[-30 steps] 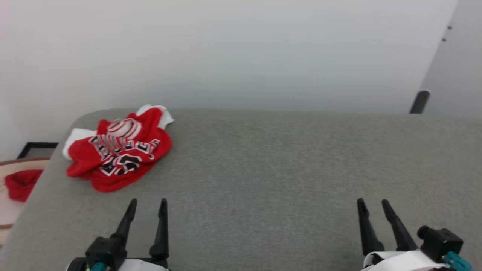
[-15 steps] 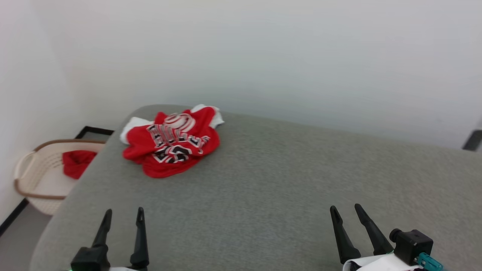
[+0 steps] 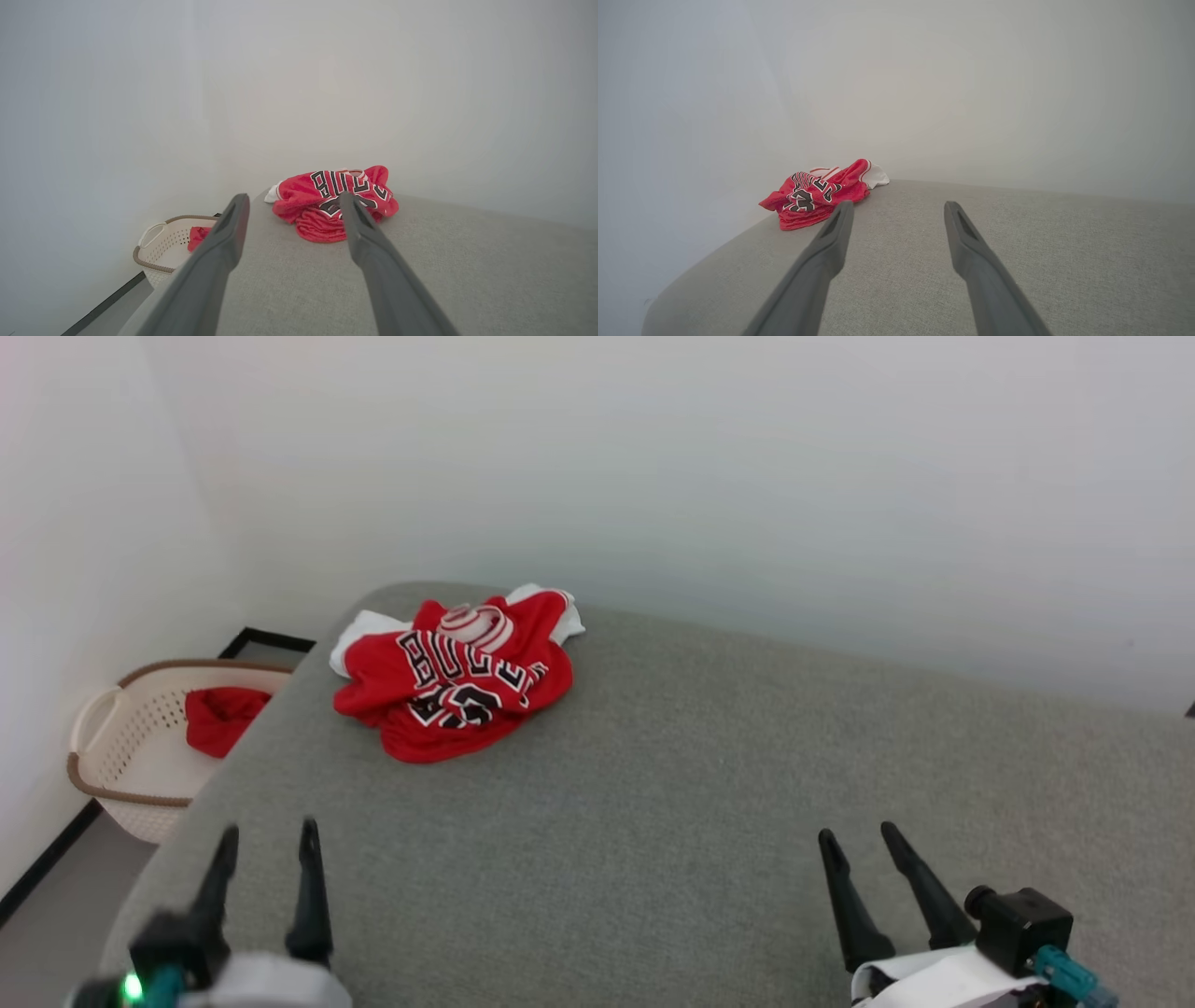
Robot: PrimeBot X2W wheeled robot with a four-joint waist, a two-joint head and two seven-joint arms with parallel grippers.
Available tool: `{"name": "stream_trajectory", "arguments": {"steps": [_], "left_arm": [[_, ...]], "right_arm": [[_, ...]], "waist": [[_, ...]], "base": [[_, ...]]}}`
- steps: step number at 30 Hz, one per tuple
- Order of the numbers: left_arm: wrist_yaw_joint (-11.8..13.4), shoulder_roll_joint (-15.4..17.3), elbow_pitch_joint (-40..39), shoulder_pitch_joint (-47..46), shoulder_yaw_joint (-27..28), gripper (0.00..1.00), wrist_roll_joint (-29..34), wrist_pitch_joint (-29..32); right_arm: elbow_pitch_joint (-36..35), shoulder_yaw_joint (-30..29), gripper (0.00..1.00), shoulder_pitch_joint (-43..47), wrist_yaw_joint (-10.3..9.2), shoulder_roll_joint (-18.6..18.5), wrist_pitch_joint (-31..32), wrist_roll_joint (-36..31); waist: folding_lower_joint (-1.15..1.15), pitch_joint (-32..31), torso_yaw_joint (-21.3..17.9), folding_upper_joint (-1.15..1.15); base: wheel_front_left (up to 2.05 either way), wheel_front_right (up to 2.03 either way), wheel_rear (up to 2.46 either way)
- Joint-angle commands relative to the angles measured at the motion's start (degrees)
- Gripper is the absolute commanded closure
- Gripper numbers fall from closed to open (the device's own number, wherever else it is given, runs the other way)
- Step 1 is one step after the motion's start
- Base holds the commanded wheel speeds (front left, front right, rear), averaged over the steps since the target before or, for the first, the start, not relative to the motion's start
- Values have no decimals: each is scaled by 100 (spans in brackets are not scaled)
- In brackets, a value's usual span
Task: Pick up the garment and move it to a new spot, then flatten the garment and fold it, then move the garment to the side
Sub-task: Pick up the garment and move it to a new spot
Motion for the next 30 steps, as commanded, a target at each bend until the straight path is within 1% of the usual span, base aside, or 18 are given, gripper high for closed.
{"name": "stream_trajectory", "arguments": {"steps": [1,6,11,13,14,16,19,21,24,28,30], "left_arm": [[-37,49,18,-163,24,0,-74,52],[-260,387,237,-984,2,0,-423,820],[-400,883,394,-2077,-57,0,-874,1718],[-419,1108,492,-2548,-89,0,-1011,2045],[-425,1145,572,-2789,-102,0,-1175,2220],[-439,1369,749,-3197,-126,0,-1297,2604],[-459,1600,1021,-3780,-226,0,-1598,3221],[-451,1753,1203,-4117,-279,0,-1732,3529],[-452,1927,1550,-4522,-361,0,-1959,4090],[-454,2069,1946,-4995,-469,0,-2212,4861],[-398,2116,2150,-5161,-481,0,-2274,5177]], "right_arm": [[-21,-31,0,-75,2,-38,-5,-41],[-140,-149,0,-156,2,-182,-5,-114],[-376,-256,0,-320,2,-377,7,-161],[-473,-317,0,-397,2,-426,20,-152],[-517,-350,0,-431,2,-455,17,-152],[-604,-399,0,-475,2,-490,33,-142],[-743,-443,0,-582,2,-524,44,-133],[-815,-463,0,-651,2,-542,60,-133],[-929,-461,0,-776,2,-557,79,-168],[-1087,-454,0,-924,2,-564,88,-162],[-1152,-439,0,-995,2,-585,91,-143]], "waist": [[0,149,-86,0],[0,526,-215,0],[0,1159,-429,0],[0,1394,-513,0],[0,1497,-551,0],[0,1720,-646,0],[0,2049,-799,0],[0,2263,-909,0],[0,2572,-1093,0],[0,2935,-1305,0],[0,3083,-1393,0]], "base": [[0,0,0],[0,0,0],[0,0,0],[0,0,0],[0,0,0],[0,0,0],[0,0,0],[0,0,0],[0,0,0],[0,0,0],[0,0,0]]}}
